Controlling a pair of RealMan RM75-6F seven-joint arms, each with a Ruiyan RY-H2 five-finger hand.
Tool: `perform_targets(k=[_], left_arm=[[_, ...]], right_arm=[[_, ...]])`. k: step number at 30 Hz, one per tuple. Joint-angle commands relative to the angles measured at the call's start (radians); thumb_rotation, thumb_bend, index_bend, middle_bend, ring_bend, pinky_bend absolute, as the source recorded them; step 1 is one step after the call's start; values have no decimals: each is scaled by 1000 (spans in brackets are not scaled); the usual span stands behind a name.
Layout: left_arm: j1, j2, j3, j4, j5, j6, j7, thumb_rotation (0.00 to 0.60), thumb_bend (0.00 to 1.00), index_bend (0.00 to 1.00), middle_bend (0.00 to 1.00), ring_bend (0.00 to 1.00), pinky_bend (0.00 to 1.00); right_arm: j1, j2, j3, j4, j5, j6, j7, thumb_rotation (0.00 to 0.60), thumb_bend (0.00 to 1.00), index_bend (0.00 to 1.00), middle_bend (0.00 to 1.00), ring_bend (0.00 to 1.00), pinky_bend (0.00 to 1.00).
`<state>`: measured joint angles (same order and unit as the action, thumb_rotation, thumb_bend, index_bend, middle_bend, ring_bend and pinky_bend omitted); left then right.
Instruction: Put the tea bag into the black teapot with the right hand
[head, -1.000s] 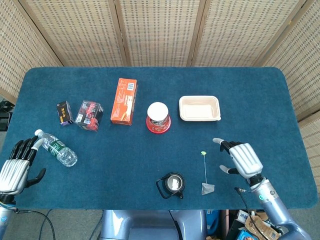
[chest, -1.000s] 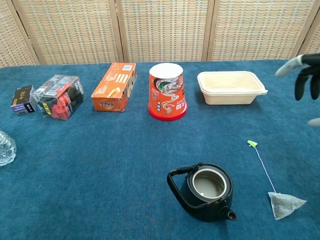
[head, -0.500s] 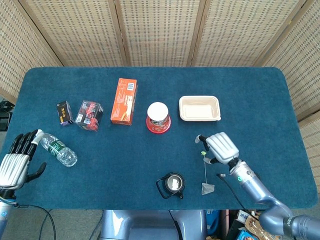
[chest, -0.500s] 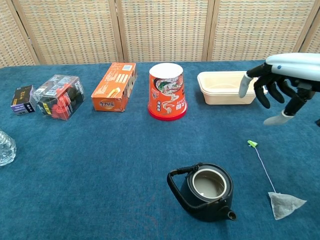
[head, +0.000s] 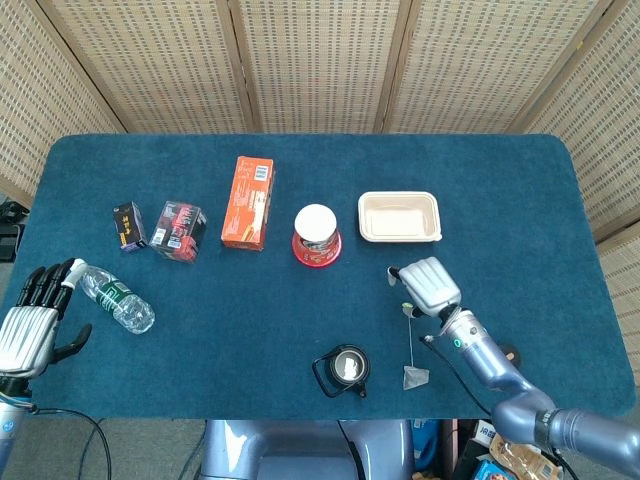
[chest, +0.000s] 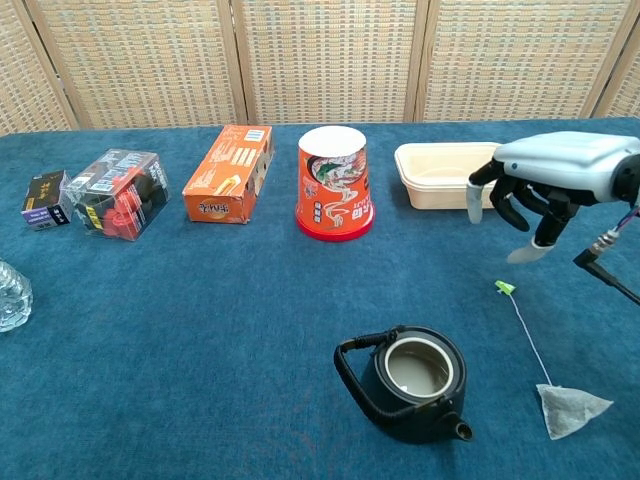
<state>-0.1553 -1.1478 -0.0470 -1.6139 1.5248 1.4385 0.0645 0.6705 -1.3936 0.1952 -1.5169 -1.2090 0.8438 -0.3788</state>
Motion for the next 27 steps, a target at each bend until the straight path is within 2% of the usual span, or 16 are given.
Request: perform_targets(k=[1,16,27], left_arm=[[0,-1,1,3,-3,-2,-1,600,377,0,0,0,0],[-5,-9,1,13,-3,-5,-7,600,378,0,0,0,0],[-3,-10,3,19,-6,-1,-12,600,377,0,0,0,0]], right_arm=[[14,-15,-11,18,29,-11,-30,600,288,478,773,787,862],[42,-65,-60,99,110,-33,-116,600,291,529,798,810,885],[57,-86,-73,128,142,-36,-129,600,385,555,804,818,891]])
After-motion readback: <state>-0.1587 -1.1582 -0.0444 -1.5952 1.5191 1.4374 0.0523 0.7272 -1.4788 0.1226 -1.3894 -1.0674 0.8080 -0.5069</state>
